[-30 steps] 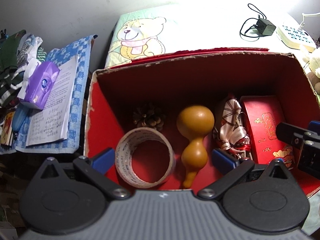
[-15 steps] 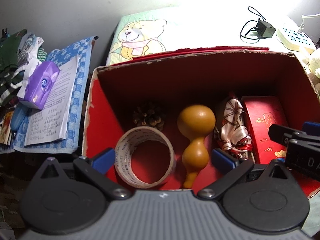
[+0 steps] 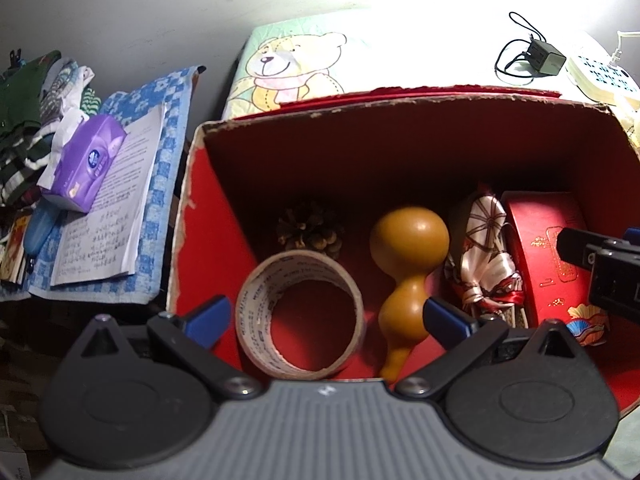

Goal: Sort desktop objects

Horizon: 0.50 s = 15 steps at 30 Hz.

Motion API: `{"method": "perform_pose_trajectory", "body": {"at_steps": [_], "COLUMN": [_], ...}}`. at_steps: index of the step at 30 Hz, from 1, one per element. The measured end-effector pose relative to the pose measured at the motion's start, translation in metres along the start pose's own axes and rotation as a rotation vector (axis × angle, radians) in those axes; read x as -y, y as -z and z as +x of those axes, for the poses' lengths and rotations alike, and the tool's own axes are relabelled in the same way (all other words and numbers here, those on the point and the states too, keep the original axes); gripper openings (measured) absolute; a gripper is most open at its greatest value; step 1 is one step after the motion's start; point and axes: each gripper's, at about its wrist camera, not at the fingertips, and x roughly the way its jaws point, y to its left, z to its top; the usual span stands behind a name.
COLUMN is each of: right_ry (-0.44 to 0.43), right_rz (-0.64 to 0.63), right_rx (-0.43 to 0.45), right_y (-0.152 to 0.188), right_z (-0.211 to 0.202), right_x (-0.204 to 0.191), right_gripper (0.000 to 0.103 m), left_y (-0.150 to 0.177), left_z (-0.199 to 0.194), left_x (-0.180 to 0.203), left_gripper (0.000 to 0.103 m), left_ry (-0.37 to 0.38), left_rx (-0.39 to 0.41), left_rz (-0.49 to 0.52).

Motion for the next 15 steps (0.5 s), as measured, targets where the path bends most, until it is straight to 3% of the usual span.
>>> {"method": "perform_pose_trajectory", "body": {"at_steps": [5, 11, 15], "right_ry": [0.005, 0.019, 0.008], "right_rz": [-0.011, -0.034, -0.031], "right_rx": [0.005, 0.016, 0.019], "right_y": [0.0001, 0.0022, 0.0024], "right_z": [0.0016, 0.0027, 0.0017], "right_x": [-0.0011, -0.0043, -0.0024], "right_gripper": [0.068, 0.069, 0.069], "left_y": [0.0014, 0.0011, 0.001], "left_z": [0.0012, 0.0008, 0.0023], "left_x": [-0.0002, -0.0017, 0.001], "left_gripper": [0.101, 0.101, 0.101], "left_ry": [0.006, 0.066, 0.055], "left_rx": [0.008, 0.006, 0.003], "left_rz": [0.008, -0.005, -0.004]}}
